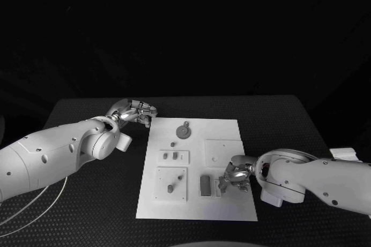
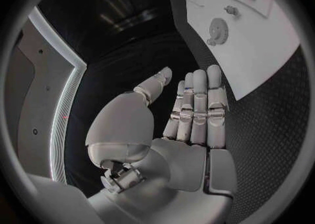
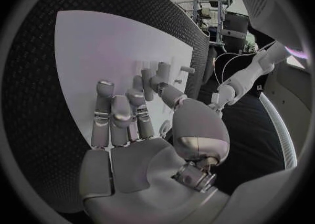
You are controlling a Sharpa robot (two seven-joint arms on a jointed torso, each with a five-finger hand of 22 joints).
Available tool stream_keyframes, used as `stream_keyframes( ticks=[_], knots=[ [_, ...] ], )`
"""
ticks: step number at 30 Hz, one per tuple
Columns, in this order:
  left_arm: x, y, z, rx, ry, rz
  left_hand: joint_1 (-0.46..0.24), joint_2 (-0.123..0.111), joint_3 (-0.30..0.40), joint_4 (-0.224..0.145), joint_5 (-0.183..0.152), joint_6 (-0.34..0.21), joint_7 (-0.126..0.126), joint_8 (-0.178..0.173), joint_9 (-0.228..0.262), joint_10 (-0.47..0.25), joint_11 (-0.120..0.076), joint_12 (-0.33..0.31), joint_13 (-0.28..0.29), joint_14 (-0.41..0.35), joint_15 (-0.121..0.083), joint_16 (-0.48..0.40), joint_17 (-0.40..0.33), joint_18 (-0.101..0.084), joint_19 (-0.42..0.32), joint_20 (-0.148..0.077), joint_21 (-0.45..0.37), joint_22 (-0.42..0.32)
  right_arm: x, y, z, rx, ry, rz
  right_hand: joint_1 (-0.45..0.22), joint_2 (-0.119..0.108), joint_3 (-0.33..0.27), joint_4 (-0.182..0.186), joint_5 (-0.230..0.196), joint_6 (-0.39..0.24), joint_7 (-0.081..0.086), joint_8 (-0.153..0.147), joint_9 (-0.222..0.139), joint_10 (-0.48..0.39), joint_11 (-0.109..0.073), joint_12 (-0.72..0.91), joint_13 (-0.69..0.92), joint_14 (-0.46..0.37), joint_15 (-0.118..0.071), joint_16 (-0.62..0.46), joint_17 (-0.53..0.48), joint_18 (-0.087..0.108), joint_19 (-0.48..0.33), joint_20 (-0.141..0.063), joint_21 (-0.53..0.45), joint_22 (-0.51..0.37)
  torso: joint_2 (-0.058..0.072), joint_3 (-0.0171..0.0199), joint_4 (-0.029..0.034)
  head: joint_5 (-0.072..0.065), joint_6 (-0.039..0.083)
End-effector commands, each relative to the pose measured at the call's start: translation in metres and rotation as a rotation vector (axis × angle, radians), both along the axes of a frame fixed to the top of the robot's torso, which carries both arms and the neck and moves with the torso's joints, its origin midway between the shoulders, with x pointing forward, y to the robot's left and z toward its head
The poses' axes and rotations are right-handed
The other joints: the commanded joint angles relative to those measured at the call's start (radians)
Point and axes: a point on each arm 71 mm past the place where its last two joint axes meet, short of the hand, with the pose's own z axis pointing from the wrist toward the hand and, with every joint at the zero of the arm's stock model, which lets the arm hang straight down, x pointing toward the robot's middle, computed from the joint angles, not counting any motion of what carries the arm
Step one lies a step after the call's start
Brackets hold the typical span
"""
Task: Assemble the parts on the task board
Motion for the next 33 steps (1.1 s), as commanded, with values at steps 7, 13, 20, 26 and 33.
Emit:
stream_keyframes(
  ticks=[7,13,20,26,33],
  knots=[
    [0.000,-0.002,0.001,-0.007,-0.002,-0.014,-0.001,0.003,-0.001,0.002,0.000,-0.001,0.005,0.004,-0.001,-0.006,-0.001,0.002,-0.002,0.009,0.001,-0.007,0.002,0.045,0.008,0.001,-0.006,0.001,0.000,0.004,-0.005,-0.014,0.058,0.001,0.026,0.029,-0.002,-0.002,0.007,-0.014,0.019,0.006,0.012,0.013,-0.010,0.003,-0.002,-0.002,-0.009,0.005,-0.002,0.015,0.005,0.000,0.005,0.017,0.000,0.0000,0.0008,-0.001,-0.004],
    [0.000,-0.003,0.001,-0.007,-0.002,-0.016,-0.001,0.003,-0.001,0.002,0.000,-0.001,0.005,0.004,-0.001,-0.006,-0.001,0.002,-0.002,0.009,0.001,-0.007,0.002,0.045,0.008,0.001,-0.006,0.001,0.001,0.007,-0.007,-0.015,0.057,0.014,0.023,0.029,-0.003,-0.002,0.007,-0.014,0.019,0.006,0.012,0.013,-0.010,0.003,-0.003,-0.002,-0.009,0.004,-0.002,0.015,0.005,0.000,0.004,0.017,0.000,0.0002,0.0014,-0.001,-0.005],
    [0.000,-0.003,0.001,-0.007,-0.001,-0.016,-0.001,0.003,-0.001,0.002,0.000,-0.002,0.005,0.004,-0.002,-0.006,-0.001,0.001,-0.002,0.009,0.001,-0.007,0.002,0.045,0.008,0.001,-0.006,0.001,-0.001,0.011,-0.011,-0.017,0.074,0.028,0.022,0.030,-0.003,-0.002,0.007,-0.014,0.019,0.006,0.012,0.013,-0.010,0.002,-0.003,-0.002,-0.009,0.004,-0.002,0.015,0.004,0.000,0.004,0.017,0.000,0.0001,0.0002,0.002,-0.007],
    [0.000,-0.002,0.001,-0.007,-0.002,-0.014,-0.001,0.003,-0.001,0.002,0.000,-0.002,0.005,0.004,-0.002,-0.006,-0.001,0.001,-0.002,0.009,0.002,-0.007,0.002,0.045,0.008,0.001,-0.007,0.002,-0.002,0.010,-0.013,-0.022,0.079,0.022,0.021,0.030,-0.003,-0.002,0.007,-0.014,0.019,0.006,0.012,0.013,-0.010,0.002,-0.003,-0.002,-0.009,0.004,-0.003,0.015,0.004,0.000,0.004,0.016,0.000,0.0004,0.0002,0.002,-0.008],
    [0.000,-0.002,0.001,-0.007,-0.001,-0.015,-0.001,0.003,-0.001,0.003,0.000,-0.002,0.005,0.004,-0.002,-0.007,-0.001,0.001,-0.002,0.009,0.002,-0.007,0.002,0.045,0.008,0.001,-0.007,0.002,0.000,0.010,-0.014,-0.021,0.073,0.019,0.019,0.031,-0.003,-0.002,0.007,-0.014,0.019,0.006,0.012,0.012,-0.010,0.002,-0.003,-0.002,-0.009,0.004,-0.003,0.015,0.004,0.001,0.003,0.016,0.000,0.0010,0.0003,0.003,-0.008]
  ],
)
